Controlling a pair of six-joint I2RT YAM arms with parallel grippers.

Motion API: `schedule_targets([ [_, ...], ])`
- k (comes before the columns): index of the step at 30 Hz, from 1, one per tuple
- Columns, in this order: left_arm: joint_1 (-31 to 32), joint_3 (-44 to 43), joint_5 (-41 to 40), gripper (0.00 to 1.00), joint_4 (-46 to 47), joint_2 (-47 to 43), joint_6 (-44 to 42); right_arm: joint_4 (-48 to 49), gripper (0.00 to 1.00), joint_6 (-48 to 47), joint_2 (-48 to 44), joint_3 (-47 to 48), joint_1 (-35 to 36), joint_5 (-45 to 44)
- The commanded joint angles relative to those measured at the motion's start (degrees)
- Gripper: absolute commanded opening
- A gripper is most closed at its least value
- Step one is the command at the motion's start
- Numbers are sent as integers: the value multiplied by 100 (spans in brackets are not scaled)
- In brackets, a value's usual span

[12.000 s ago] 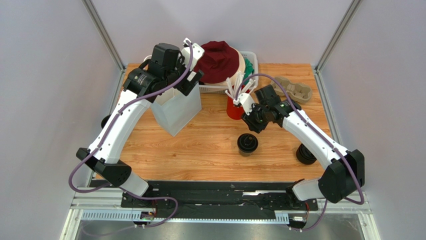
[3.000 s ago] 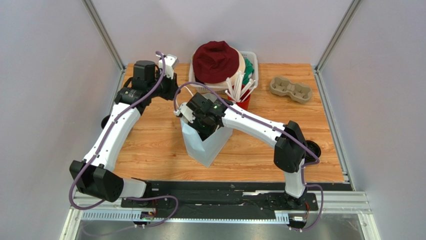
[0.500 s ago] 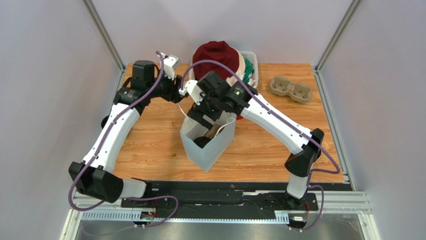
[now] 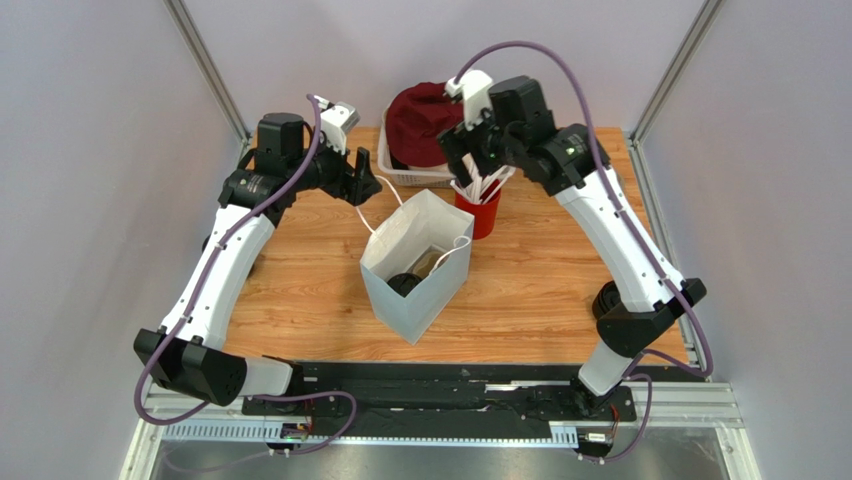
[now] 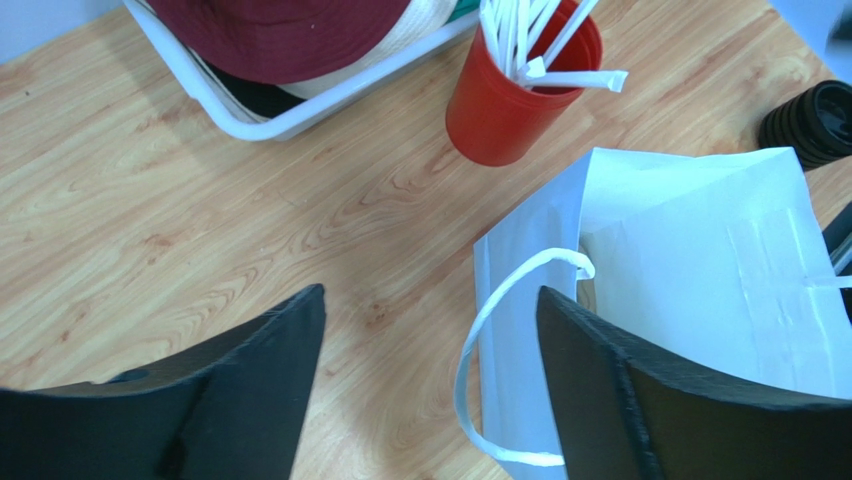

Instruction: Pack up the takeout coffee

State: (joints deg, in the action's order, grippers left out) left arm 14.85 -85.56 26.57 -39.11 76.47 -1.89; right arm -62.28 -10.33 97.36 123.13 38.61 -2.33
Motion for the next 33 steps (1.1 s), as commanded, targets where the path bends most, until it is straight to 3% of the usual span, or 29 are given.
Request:
schedule_targets([
  [1, -35, -268, 217, 90, -97, -53, -57, 637, 86, 355, -376, -96, -581, -40],
  [14, -35, -49, 270, 96, 26, -307, -39, 1517, 66, 847, -499, -2046, -1935, 821],
  [20, -35, 127, 235, 96, 123, -492, -92, 1886, 60, 989, -175, -2311, -2392, 1024],
  [33, -26, 329, 270, 98, 220, -633, -119, 2115, 48, 1384, 520, -2566, -2446, 1455],
])
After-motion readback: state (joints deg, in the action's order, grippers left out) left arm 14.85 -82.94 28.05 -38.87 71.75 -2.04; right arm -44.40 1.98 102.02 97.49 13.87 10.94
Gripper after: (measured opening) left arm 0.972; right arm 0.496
